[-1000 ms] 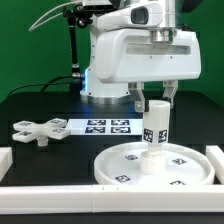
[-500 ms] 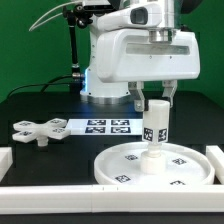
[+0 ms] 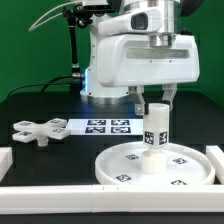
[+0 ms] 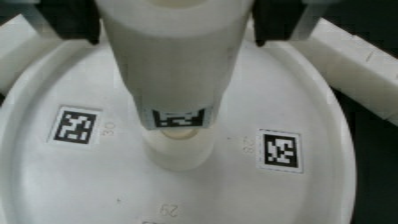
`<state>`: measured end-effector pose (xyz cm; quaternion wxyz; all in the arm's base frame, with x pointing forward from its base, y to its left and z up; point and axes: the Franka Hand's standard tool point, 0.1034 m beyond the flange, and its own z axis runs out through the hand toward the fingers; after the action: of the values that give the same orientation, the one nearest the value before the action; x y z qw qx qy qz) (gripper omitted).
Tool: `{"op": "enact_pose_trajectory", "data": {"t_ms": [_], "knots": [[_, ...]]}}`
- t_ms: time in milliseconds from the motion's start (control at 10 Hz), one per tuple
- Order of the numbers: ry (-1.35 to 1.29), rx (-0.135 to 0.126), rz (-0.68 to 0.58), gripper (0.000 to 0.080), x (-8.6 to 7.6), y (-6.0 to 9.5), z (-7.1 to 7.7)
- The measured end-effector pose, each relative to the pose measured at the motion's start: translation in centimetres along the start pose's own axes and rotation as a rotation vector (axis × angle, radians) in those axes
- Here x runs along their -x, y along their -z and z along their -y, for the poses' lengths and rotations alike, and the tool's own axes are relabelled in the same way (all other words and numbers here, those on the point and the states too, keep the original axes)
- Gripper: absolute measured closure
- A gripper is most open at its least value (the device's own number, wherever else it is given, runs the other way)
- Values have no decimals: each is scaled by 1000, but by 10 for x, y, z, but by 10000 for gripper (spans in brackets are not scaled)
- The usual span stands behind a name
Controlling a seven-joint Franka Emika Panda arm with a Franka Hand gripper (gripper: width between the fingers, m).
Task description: Assemble round table
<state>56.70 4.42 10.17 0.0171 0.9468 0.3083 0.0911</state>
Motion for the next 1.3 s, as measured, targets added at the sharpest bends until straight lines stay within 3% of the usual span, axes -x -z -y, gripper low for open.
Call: {"op": "enact_pose_trajectory", "data": {"t_ms": [400, 900, 1000, 1100, 1200, 1300], "knots": [[0, -9, 10, 381, 1, -10, 1], [18, 14, -32, 381, -4, -12, -5], [18, 14, -31, 312, -4, -12, -4], [18, 14, -31, 312, -4, -12, -4], [18, 14, -31, 181, -4, -12, -4], [16, 14, -32, 181, -5, -11, -4]]}}
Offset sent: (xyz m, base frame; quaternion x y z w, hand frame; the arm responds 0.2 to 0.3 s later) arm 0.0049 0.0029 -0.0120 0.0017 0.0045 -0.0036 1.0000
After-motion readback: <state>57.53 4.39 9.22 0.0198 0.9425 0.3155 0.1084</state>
